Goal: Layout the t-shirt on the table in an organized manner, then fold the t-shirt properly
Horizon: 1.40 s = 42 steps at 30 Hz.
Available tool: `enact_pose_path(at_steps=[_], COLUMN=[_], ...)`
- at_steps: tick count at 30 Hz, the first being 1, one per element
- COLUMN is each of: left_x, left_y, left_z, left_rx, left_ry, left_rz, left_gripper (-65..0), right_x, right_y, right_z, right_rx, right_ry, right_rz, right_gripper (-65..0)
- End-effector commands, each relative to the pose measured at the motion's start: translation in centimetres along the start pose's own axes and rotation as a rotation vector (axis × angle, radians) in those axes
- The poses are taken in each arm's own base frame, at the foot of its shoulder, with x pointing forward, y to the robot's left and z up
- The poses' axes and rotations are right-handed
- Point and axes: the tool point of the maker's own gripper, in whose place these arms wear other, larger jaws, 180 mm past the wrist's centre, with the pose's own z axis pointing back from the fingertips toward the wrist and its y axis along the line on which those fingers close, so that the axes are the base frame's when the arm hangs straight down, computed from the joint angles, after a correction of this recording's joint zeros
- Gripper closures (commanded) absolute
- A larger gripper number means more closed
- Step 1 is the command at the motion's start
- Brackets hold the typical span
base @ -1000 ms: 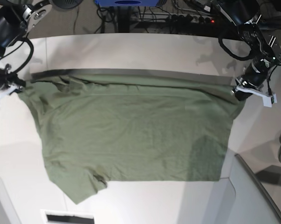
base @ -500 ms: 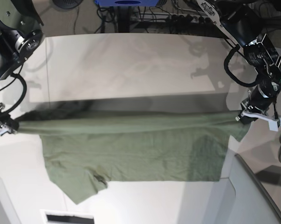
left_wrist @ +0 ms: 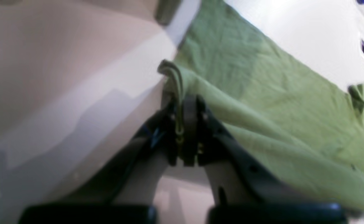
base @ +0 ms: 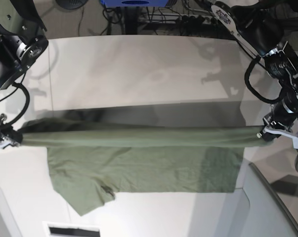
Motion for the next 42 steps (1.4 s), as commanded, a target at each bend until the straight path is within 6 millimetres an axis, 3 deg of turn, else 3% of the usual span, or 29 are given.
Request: enact_pose_path(at_steps=[1,4,8,14,18,22,33,42], left_x=[2.2,1.6,-1.0,-5.5,-7.3,-8.1,-8.6,-11.7], left_y=[0.1,0.7,1.9,4.5,5.5,5.9,6.3,9.0], left_z=[0.8,1.9,3.0,4.9,5.6,5.8,6.1,6.2], left_rx=[0.005,0.029,0.062,0.118,0.138,0.146,0.156,0.234], left_ry=[-0.061,-0.053,0.0,0.102,0.146,0.169,0.182,0.239], left_rz=[-0.024,-0.054,-0.087,-0.113,-0.117,-0.12,-0.121,-0.146], left_gripper=[0.0,0.0,0.0,0.0,0.0,0.0,0.0,0.0], right_x=[1.8,-0.2,-3.7,-10.0,-12.1,-13.7,-15.0,-15.7], right_y=[-0.5,-1.6,-2.9,-3.6,-3.6,-4.1,-4.8,-4.6], right_z=[1.0,1.8,3.0,2.6,2.5,2.8,2.9,2.7], right_rx=[-0.019,-0.059,-0.116,-0.127,-0.125,-0.136,-0.148,-0.142], right_ry=[-0.05,-0.008,0.071,0.183,0.219,0.248,0.238,0.252], right_rz=[0.016,0.019,0.036,0.004,-0.01,-0.018,-0.028,-0.031], right_gripper=[0.0,0.0,0.0,0.0,0.0,0.0,0.0,0.0])
